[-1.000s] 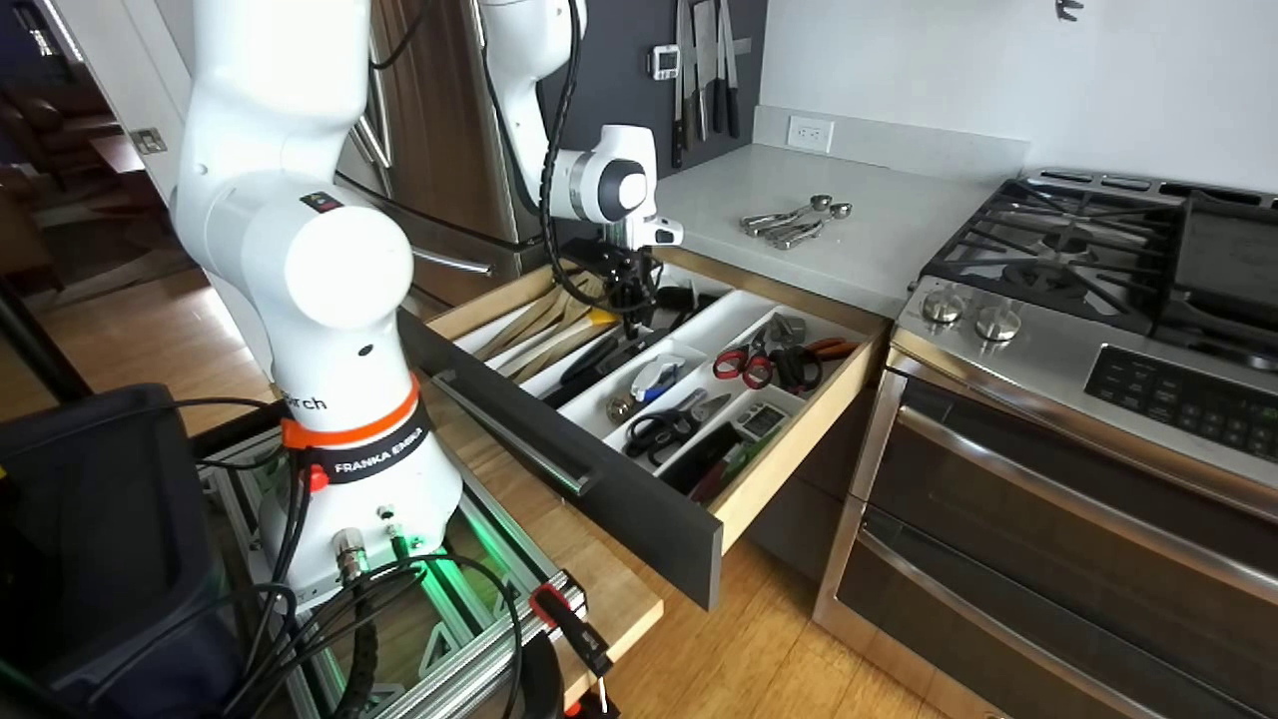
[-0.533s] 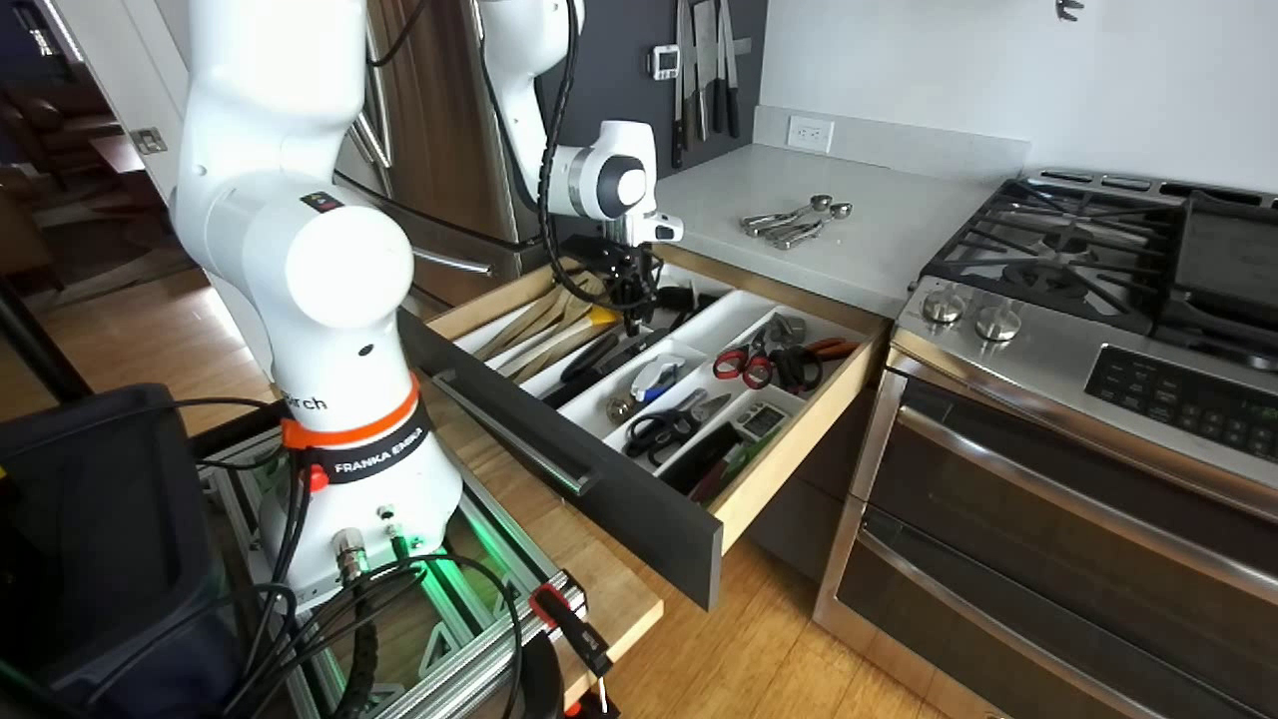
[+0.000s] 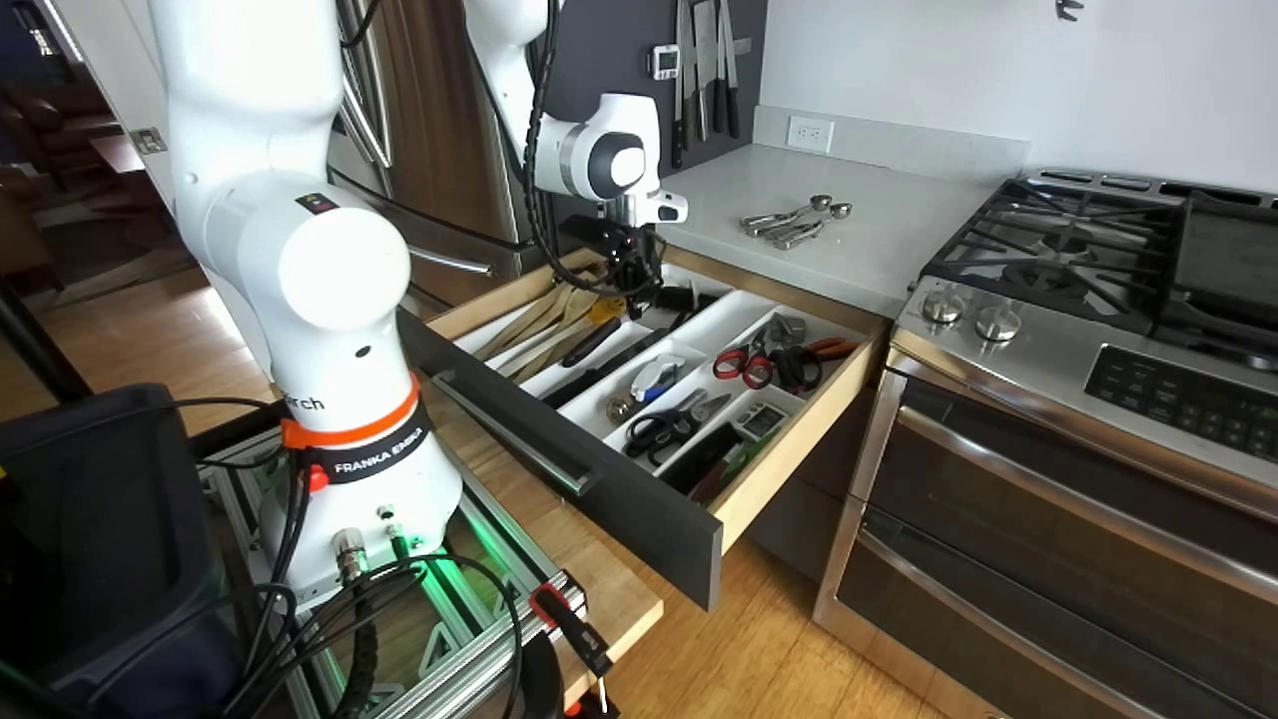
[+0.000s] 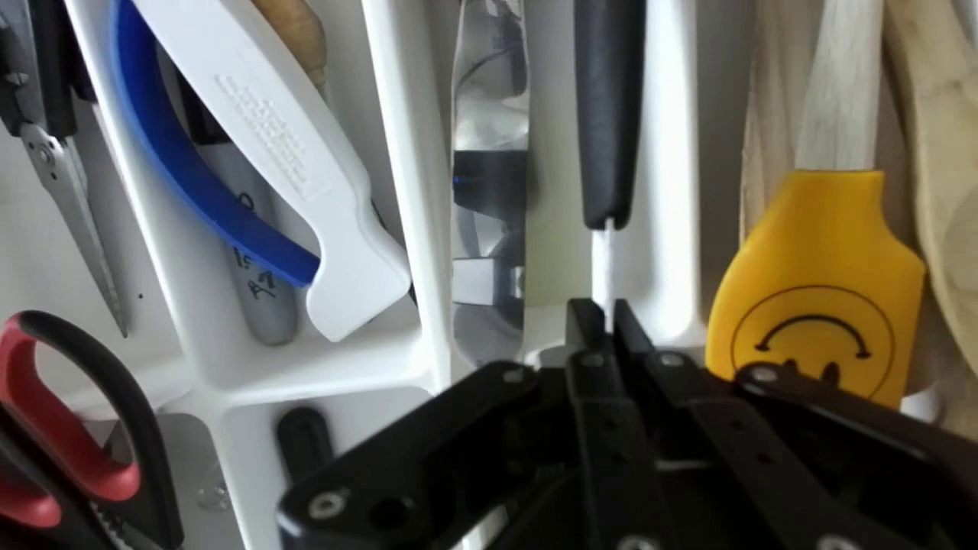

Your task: Move the metal and black object from the drawer to the counter

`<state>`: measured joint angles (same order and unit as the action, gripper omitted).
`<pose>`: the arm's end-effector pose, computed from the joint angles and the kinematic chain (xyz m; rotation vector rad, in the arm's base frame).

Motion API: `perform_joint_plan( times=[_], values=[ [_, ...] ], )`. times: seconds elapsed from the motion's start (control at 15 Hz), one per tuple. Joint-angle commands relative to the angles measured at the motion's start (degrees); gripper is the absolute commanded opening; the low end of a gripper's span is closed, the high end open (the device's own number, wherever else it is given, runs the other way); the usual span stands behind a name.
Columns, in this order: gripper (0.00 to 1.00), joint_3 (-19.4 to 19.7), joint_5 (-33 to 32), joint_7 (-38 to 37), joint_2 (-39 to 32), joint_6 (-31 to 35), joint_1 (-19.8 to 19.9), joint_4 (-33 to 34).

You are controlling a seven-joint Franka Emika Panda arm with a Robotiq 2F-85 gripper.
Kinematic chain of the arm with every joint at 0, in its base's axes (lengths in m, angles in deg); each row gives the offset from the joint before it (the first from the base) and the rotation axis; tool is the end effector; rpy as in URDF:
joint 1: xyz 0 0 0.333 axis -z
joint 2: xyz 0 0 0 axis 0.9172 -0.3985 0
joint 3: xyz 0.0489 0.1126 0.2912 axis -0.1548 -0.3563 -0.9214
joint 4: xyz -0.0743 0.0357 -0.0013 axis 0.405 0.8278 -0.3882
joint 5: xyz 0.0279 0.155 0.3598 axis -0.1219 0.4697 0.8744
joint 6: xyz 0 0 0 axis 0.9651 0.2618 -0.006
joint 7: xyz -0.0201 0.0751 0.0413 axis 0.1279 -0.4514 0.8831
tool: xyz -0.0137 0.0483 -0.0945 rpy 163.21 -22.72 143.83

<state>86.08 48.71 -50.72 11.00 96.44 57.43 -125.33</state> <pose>0.4621 0.0893 0.2051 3.1147 -0.0395 -0.0221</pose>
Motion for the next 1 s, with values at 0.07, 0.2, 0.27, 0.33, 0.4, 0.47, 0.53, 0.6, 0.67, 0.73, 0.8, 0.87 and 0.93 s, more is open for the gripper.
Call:
perform_joint_plan(
  times=[0.07,0.2,0.27,0.33,0.4,0.47,0.53,0.6,0.67,0.73,0.8,0.87,0.93],
  values=[
    [0.01,-2.8,6.5,9.8,8.7,-1.5,2.9,-4.7],
    [0.01,-3.9,10.6,15.2,12.0,-4.3,3.4,-4.8],
    [0.01,-3.9,12.1,16.9,13.6,-5.6,3.3,-4.5],
    [0.01,-4.0,14.5,19.3,15.6,-7.2,3.2,-4.2],
    [0.01,-4.0,18.4,23.2,17.2,-8.4,3.0,-3.8],
    [0.01,-3.6,22.7,27.0,18.9,-8.7,2.5,-3.6],
    [0.01,-2.9,26.5,30.5,20.1,-10.2,1.9,-3.1],
    [0.01,-3.3,20.6,24.6,16.1,-7.4,2.2,-2.4],
    [0.05,-3.2,21.5,25.7,17.4,-7.9,2.1,-2.3],
    [0.05,-3.1,21.3,25.5,17.6,-7.9,2.1,-2.3],
    [0.05,-3.2,21.3,25.5,17.4,-7.9,2.1,-2.4],
    [0.05,-3.2,21.3,25.5,16.9,-7.8,2.1,-2.4],
    [0.05,-3.3,21.3,25.5,16.5,-7.8,2.2,-2.4]
  ],
)
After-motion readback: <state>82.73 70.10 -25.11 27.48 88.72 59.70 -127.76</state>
